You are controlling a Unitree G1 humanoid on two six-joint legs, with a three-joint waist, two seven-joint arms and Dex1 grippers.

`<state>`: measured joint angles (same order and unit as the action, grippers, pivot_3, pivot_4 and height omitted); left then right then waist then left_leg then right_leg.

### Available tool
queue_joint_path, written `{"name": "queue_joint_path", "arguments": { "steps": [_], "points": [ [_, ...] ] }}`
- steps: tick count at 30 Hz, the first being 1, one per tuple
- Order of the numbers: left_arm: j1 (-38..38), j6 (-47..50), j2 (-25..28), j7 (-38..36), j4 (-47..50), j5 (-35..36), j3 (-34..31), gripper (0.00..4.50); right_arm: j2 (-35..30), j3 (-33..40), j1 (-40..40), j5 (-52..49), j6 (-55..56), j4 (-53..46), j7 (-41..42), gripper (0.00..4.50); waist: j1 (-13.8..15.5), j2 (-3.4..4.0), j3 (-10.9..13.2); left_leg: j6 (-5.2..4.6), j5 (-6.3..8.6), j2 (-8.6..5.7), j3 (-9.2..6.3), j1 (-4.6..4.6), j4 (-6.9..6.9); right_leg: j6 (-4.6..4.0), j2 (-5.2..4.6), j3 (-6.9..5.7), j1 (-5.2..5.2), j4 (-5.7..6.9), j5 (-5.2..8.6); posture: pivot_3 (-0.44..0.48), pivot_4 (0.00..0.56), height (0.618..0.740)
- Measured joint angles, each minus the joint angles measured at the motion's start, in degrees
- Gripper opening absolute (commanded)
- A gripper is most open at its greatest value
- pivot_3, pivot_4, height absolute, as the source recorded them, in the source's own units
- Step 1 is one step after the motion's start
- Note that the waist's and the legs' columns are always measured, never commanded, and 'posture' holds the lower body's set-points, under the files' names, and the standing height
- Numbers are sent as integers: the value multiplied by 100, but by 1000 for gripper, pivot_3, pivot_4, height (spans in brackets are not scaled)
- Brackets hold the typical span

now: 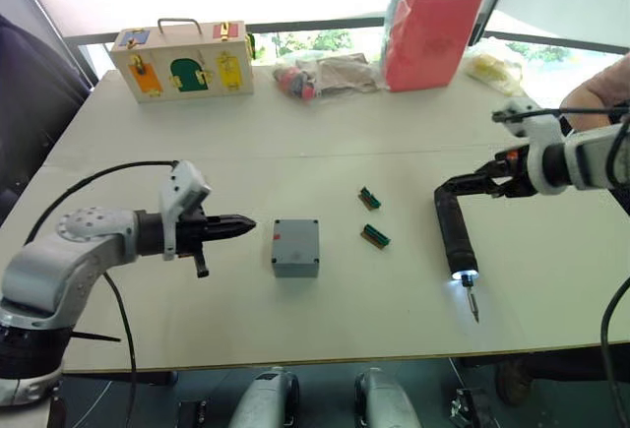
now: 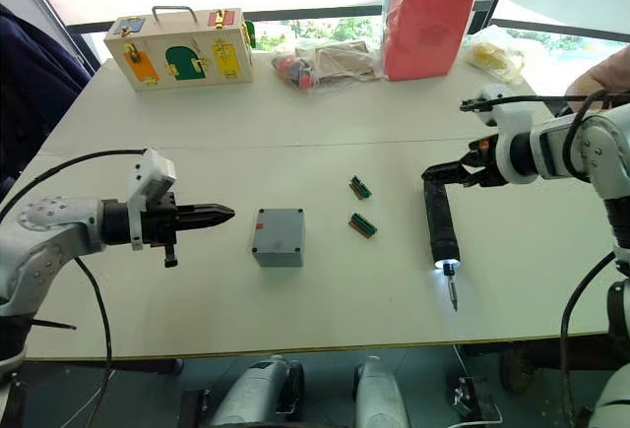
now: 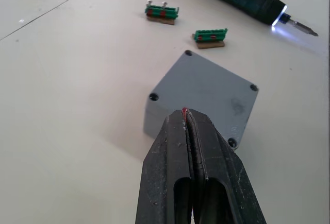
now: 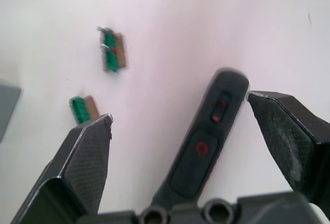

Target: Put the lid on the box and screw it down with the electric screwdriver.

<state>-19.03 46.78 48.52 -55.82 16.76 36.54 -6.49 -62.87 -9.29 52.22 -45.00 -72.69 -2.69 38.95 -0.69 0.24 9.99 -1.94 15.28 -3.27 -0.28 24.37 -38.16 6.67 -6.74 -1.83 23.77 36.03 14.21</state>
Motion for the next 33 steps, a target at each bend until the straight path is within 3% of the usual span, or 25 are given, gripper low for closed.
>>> {"name": "queue_joint_path", "arguments": {
  "steps": [4,8,15,23,33],
  "points": [
    [23,-268,-207,148,-261,-368,345,0,541,222,-1093,-14,1040,-1461,445,4471,46,-14,2,2,-1,-2,-5,4,0,1,-4,1,-1,0,-1,0,150,740],
    [28,-515,-637,425,-382,-843,951,0,1010,-482,-1979,386,1668,-2485,544,4471,137,-18,4,5,-3,-6,-3,4,-12,3,-8,8,-2,3,-9,0,150,740],
    [37,-695,-907,585,-382,-1175,1289,0,1525,-1207,-2229,1173,1923,-2507,496,4471,137,-20,3,16,-9,-2,-10,4,-3,-4,-8,12,10,2,-11,0,150,740],
    [-292,-1005,-1055,428,-837,-1530,1659,0,1946,-1578,-2249,1330,1530,-2503,546,4471,158,-20,3,24,-14,-7,-16,3,-5,-6,-5,5,2,3,-14,0,150,740],
    [-1242,-1930,-1545,-5,-2303,-2148,2036,0,2432,-1245,-2178,902,770,-2742,519,4471,134,-22,2,23,-14,-9,-15,4,-6,-5,0,-1,4,6,-14,0,150,740]
  ]
}}
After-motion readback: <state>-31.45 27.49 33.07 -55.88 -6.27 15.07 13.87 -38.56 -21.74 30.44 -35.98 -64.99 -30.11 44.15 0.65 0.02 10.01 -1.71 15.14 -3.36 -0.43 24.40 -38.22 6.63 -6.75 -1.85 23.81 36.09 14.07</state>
